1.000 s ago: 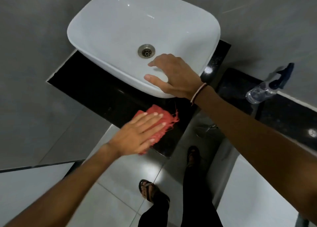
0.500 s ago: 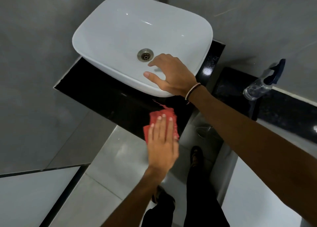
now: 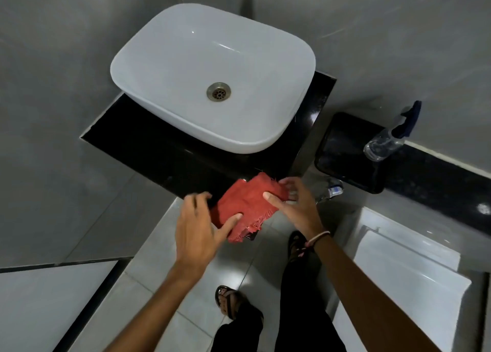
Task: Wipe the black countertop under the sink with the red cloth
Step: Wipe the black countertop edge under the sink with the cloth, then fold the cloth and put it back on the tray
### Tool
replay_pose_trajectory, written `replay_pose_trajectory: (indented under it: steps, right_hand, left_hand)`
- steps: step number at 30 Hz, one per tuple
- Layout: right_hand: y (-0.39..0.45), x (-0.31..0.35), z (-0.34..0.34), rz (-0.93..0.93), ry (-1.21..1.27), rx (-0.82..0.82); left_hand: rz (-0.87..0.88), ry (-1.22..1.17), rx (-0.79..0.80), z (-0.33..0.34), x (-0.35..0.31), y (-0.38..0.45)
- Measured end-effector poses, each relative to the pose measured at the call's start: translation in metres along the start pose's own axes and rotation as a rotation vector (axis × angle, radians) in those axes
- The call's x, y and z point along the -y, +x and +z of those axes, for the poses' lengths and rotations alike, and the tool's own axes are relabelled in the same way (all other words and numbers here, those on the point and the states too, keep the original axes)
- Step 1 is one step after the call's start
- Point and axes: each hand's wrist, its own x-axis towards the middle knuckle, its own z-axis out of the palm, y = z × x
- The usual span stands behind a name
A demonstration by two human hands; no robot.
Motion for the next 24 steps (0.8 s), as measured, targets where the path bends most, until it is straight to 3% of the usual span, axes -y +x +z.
replay_pose_trajectory:
  steps: [3, 4, 6, 10, 13, 18, 21, 24]
  right_hand:
    - [-0.004, -0.013, 0.008, 0.069, 0.07, -0.003]
    - [-0.004, -0.014, 0.01, 0.089, 0.091, 0.006]
    - [-0.005, -0.017, 0.012, 0.16, 0.211, 0.023]
    - [-0.007, -0.017, 0.007, 0.336, 0.435, 0.127]
    - [-0.008, -0.026, -0.009, 0.392, 0.573, 0.205]
    - [-0.01, -0.045, -0.051, 0.424, 0.692, 0.087]
    - [-0.003, -0.053, -0.087, 0.415, 0.794, -0.018]
    - [0.015, -0.058, -0.125, 0.409, 0.855, -0.129]
  left_hand:
    - [-0.575, -0.662, 0.127, 0.011, -0.007, -0.027]
    - [-0.686, -0.824, 0.15, 0.013, -0.011, -0.031]
    - [-0.74, -0.93, 0.136, 0.019, -0.02, -0.032]
    - [-0.581, -0.752, 0.013, 0.023, -0.041, -0.025]
    - [-0.429, -0.579, 0.057, 0.025, -0.053, -0.017]
    - [-0.107, -0.367, 0.178, 0.035, -0.101, 0.002]
    - [0.028, -0.472, 0.304, 0.051, -0.149, 0.022]
    - [0.042, -0.566, 0.341, 0.075, -0.193, 0.054]
